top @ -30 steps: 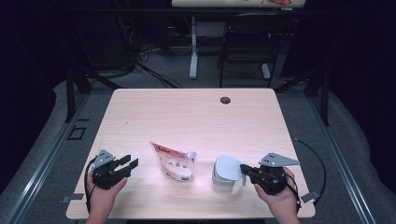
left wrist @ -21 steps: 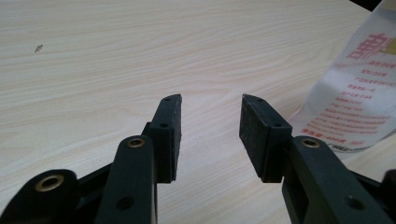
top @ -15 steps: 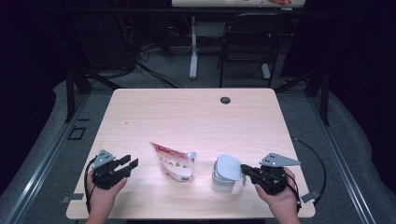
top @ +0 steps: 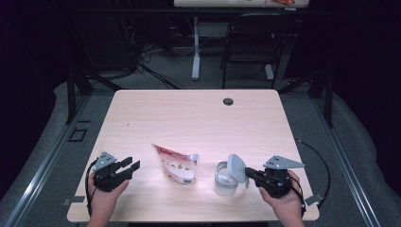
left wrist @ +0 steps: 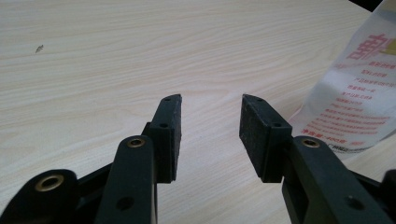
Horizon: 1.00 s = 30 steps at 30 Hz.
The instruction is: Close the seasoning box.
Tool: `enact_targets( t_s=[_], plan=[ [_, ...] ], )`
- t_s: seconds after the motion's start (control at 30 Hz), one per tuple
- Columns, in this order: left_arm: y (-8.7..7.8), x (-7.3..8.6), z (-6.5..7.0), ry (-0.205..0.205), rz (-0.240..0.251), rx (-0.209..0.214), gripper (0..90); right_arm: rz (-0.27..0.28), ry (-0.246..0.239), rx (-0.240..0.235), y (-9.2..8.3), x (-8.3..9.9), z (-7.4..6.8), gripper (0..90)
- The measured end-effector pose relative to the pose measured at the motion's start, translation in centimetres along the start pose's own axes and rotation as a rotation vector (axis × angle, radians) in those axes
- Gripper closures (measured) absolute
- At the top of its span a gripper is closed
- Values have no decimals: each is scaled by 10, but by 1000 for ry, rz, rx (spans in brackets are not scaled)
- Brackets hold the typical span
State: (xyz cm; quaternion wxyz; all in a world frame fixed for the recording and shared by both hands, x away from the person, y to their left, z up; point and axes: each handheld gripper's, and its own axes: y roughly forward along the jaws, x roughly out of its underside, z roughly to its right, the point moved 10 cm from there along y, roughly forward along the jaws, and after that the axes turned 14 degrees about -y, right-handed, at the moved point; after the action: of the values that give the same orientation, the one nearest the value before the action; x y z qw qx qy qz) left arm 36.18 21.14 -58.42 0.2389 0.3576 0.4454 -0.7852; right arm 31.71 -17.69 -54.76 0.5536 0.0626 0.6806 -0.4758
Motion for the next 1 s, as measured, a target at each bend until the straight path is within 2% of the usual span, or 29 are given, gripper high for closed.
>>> enact_targets(
  t_s=[0.17, 0.43, 0.7, 0.9, 1.0],
  plan=[
    [0, 0, 0, -1, 0, -1, 593, 10, 18, -14, 0, 1, 0, 900],
    [0, 0, 0, -1, 1, 0, 593, -12, 14, -11, 2, 5, 1, 900],
    [0, 0, 1, -1, 7, 1, 593, 20, 75, -40, 3, 7, 3, 893],
    [-1, -1, 1, -1, 7, 2, 592, 24, 92, -50, 3, 10, 4, 886],
    [-1, -1, 1, -3, 9, 2, 592, 51, 124, -65, 3, 12, 5, 883]
  ],
)
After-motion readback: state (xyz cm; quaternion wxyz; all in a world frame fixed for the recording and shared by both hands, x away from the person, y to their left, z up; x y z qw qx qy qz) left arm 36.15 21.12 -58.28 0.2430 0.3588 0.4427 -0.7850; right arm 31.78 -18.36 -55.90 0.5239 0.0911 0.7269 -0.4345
